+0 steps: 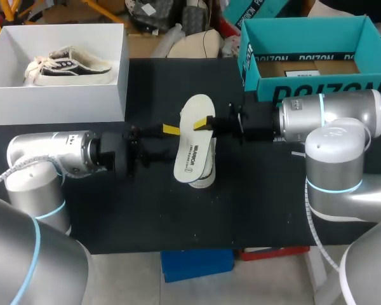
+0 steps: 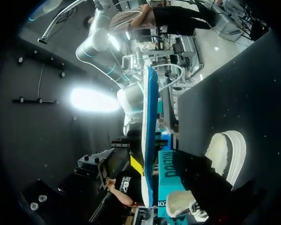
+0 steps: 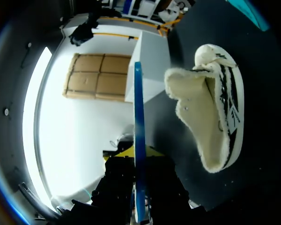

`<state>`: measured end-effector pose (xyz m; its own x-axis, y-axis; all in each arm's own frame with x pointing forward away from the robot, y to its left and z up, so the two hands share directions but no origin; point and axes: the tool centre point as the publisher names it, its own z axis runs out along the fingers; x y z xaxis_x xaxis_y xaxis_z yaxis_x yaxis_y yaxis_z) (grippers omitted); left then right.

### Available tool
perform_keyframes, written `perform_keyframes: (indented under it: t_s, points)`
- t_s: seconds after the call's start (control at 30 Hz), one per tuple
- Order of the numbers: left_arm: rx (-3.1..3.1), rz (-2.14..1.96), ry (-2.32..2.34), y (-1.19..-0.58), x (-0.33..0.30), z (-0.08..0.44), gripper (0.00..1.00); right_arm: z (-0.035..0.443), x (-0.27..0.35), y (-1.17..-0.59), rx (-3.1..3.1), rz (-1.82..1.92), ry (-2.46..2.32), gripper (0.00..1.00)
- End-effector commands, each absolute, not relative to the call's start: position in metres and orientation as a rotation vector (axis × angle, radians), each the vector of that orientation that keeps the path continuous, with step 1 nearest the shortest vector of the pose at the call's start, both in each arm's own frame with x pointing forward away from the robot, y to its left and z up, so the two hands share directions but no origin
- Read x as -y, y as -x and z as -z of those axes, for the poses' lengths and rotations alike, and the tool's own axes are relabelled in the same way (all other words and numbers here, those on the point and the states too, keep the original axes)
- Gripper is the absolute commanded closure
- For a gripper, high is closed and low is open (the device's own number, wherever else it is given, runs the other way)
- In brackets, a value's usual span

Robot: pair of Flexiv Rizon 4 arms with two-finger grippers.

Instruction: Take the shoe out of the shoebox, open the shoe tongue, remove and reinsert the insole, then place the shoe into the shoebox

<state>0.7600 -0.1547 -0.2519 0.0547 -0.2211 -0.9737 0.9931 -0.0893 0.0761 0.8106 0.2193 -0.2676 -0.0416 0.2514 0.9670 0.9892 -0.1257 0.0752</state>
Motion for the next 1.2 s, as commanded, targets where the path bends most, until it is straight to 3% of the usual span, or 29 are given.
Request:
perform_keyframes:
  t_s: [0.03, 0.1, 0.13, 0.3, 0.53, 0.7, 0.77, 0.8, 1.0, 1.03, 1.2]
  points:
    - [-0.930, 1.336, -1.152, -0.761, 0.164, 0.254, 0.34, 0.268, -0.220, -0.811, 1.373, 1.223, 1.471, 1.00]
    - [-0.920, 1.336, -1.162, -0.760, 0.166, 0.253, 0.42, 0.268, -0.220, -0.811, 1.373, 1.223, 1.471, 1.00]
    - [-0.914, 1.339, -1.163, -0.759, 0.167, 0.252, 0.51, 0.268, -0.220, -0.811, 1.373, 1.223, 1.471, 1.00]
    - [-0.917, 1.336, -1.170, -0.760, 0.170, 0.254, 0.54, 0.268, -0.220, -0.811, 1.373, 1.223, 1.471, 1.00]
    - [-0.913, 1.347, -1.181, -0.763, 0.181, 0.252, 0.68, 0.268, -0.220, -0.811, 1.373, 1.223, 1.471, 1.00]
    - [-0.888, 1.354, -1.218, -0.763, 0.189, 0.250, 0.71, 0.268, -0.220, -0.811, 1.373, 1.223, 1.471, 1.00]
    - [-0.881, 1.343, -1.223, -0.763, 0.191, 0.249, 0.95, 0.268, -0.220, -0.811, 1.373, 1.223, 1.471, 1.00]
    - [-0.870, 1.340, -1.232, -0.763, 0.191, 0.249, 1.00, 0.268, -0.220, -0.811, 1.373, 1.223, 1.471, 1.00]
    - [-0.867, 1.320, -1.258, -0.762, 0.189, 0.244, 1.00, 0.268, -0.220, -0.811, 1.373, 1.223, 1.471, 0.97]
    - [-0.874, 1.315, -1.260, -0.762, 0.188, 0.245, 1.00, 0.267, -0.218, -0.810, 1.371, 1.226, 1.478, 0.00]
    - [-0.928, 1.271, -1.320, -0.754, 0.181, 0.249, 1.00, 0.268, -0.200, -0.807, 1.416, 1.212, 1.597, 0.00]
